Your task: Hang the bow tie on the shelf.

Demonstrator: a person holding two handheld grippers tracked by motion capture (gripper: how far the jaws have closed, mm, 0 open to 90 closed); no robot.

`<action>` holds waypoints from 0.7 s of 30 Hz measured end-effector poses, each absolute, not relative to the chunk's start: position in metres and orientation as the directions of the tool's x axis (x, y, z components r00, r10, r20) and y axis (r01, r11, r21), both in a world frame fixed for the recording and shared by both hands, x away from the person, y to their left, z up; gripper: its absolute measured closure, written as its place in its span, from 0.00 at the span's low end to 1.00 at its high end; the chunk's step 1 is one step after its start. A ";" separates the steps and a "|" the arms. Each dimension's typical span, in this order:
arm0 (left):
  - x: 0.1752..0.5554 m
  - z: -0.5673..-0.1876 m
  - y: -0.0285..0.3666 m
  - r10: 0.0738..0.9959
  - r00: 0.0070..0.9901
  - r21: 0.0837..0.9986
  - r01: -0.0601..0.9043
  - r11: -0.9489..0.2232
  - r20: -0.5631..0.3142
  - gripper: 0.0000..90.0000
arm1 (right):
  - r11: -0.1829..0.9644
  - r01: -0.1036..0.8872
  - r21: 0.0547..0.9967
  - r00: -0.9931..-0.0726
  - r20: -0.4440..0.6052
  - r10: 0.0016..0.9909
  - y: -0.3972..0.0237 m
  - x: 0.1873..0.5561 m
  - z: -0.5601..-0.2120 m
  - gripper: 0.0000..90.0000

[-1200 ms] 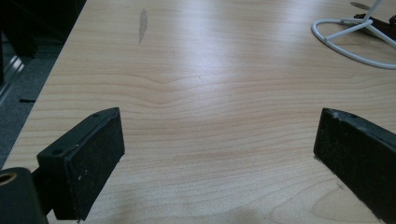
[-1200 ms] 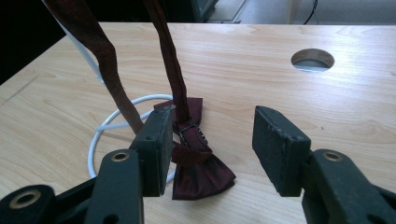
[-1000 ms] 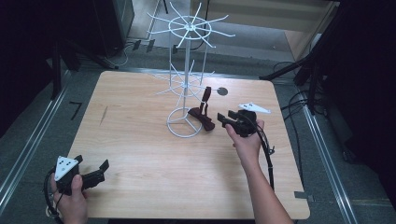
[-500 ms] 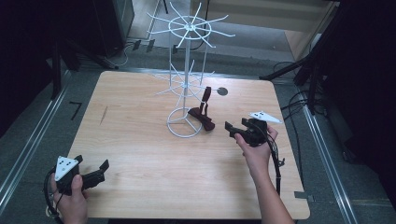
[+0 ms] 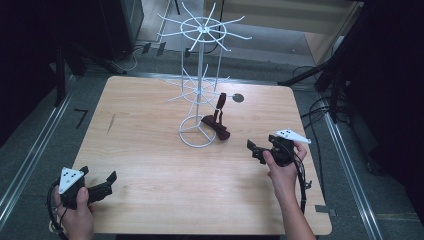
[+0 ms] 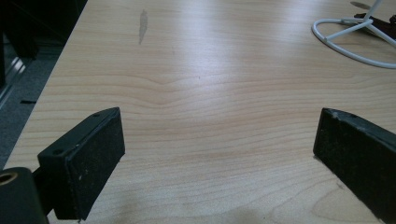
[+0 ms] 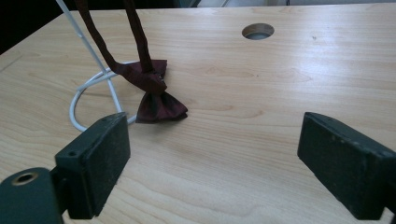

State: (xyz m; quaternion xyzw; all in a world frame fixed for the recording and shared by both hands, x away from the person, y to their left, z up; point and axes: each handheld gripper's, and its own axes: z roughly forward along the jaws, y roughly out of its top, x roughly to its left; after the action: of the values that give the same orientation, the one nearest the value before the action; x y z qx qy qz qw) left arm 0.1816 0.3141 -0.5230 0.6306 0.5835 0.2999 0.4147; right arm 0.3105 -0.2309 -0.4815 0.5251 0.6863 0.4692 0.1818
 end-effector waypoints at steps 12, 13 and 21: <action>0.182 -0.523 0.314 0.985 0.139 0.873 0.487 0.023 -0.104 0.03 | -0.019 0.555 0.831 -0.357 0.258 0.898 -0.254 0.297 -0.490 0.04; 0.182 -0.523 0.314 0.985 0.139 0.873 0.487 0.023 -0.104 0.03 | -0.022 0.556 0.831 -0.354 0.261 0.898 -0.255 0.296 -0.491 0.04; 0.182 -0.523 0.314 0.985 0.139 0.873 0.487 0.023 -0.103 0.03 | -0.040 0.559 0.828 -0.328 0.266 0.906 -0.270 0.287 -0.499 0.04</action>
State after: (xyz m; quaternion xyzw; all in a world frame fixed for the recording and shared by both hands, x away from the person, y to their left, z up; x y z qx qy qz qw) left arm 0.1816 0.3136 -0.5230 0.6309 0.5831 0.3010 0.4140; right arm 0.2868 -0.2698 -0.4990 0.5489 0.6675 0.4677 0.1856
